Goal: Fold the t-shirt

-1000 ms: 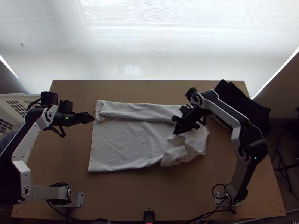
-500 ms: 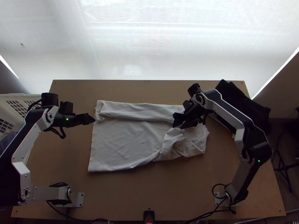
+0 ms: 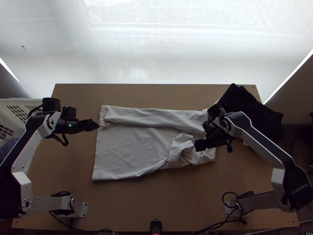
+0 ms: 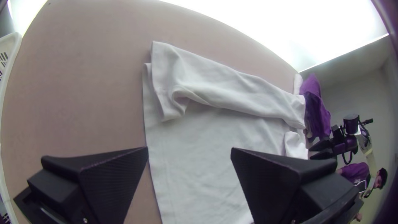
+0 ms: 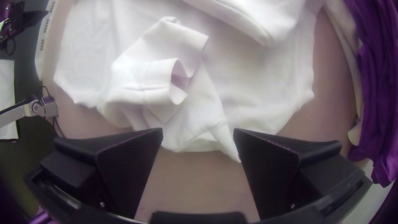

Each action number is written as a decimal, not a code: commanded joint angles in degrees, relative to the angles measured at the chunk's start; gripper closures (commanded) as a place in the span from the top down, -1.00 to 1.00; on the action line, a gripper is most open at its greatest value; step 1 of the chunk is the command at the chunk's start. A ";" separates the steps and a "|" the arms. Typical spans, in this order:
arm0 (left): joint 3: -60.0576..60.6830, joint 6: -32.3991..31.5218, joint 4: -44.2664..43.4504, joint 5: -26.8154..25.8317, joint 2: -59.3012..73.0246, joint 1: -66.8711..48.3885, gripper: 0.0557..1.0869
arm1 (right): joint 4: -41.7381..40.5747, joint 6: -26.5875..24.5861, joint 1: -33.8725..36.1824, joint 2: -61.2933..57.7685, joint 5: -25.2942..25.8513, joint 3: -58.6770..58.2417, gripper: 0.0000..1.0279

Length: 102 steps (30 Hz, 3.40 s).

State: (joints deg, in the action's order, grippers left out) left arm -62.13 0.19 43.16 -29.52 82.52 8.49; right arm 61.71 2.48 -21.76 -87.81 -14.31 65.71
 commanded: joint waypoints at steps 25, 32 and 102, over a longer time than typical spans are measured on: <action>-0.54 0.25 0.44 -0.01 -1.57 1.44 0.88 | -16.45 3.32 -13.57 -2.63 1.56 2.58 -0.94; -0.63 0.25 0.26 -0.10 -0.96 0.91 0.88 | -16.89 -1.87 -26.32 0.45 -3.10 5.13 -0.94; -1.15 -1.33 0.53 -0.54 -2.19 1.18 0.88 | -13.20 -12.50 -1.01 -2.98 -1.25 -7.62 0.01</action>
State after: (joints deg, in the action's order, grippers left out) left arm -63.22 -1.48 43.66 -29.95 80.36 9.32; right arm 48.51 -10.70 -22.24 -88.49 -15.31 57.84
